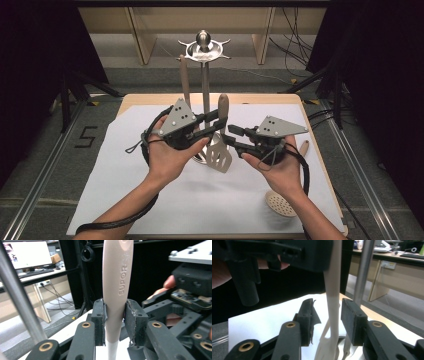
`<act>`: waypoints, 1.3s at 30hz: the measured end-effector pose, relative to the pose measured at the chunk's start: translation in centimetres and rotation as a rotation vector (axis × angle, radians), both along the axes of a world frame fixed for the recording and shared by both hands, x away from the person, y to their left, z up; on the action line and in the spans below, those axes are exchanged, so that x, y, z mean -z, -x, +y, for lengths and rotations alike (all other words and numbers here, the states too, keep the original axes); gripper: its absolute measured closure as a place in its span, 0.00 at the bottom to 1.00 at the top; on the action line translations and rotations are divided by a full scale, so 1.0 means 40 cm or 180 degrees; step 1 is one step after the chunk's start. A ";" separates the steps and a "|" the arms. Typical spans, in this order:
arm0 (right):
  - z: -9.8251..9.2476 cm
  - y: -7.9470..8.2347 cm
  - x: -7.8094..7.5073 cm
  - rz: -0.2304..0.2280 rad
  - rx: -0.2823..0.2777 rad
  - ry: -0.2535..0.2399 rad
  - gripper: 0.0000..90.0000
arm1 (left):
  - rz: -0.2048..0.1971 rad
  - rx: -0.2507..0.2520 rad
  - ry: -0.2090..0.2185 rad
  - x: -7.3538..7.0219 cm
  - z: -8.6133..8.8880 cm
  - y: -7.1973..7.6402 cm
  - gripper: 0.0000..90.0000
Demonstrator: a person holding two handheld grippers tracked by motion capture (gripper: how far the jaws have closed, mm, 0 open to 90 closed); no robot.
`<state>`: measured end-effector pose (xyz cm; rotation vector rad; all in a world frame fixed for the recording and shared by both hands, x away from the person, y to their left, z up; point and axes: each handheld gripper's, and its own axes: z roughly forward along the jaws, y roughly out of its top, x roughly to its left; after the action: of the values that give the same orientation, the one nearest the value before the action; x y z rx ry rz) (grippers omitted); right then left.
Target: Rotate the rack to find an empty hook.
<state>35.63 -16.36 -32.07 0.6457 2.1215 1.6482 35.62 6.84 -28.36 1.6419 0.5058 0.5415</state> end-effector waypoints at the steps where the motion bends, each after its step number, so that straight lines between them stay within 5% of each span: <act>1: -0.004 -0.001 0.000 -0.0038 0.0001 0.0005 0.69 | -0.0002 -0.0023 0.0019 -0.002 0.002 -0.001 0.78; 7: -0.049 0.011 0.010 0.0053 0.0192 -0.0029 0.69 | -0.0057 -0.0256 0.0090 -0.022 0.019 -0.011 0.78; 8: -0.057 0.008 0.013 0.0011 0.0195 -0.0019 0.69 | -0.0124 -0.0596 0.0042 -0.028 0.030 -0.011 0.78; 11: -0.075 0.009 0.021 0.0113 0.0238 -0.0029 0.70 | -0.0020 -0.0355 0.0181 -0.035 0.035 -0.019 0.78; 16: -0.102 0.011 0.038 0.0201 0.0361 -0.0025 0.70 | -0.0024 -0.0514 0.0257 -0.056 0.057 -0.025 0.78; 23: -0.113 0.008 0.049 0.0176 0.0408 -0.0044 0.70 | 0.0043 -0.0637 0.0190 -0.070 0.060 -0.042 0.78; 39: -0.120 0.006 0.049 0.0176 0.0389 -0.0037 0.71 | 0.0111 -0.0698 0.0102 -0.067 0.045 -0.066 0.78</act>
<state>35.41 -21.15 -34.01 0.8167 2.0675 1.5953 38.28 8.64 -25.70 1.5770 0.7221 0.6635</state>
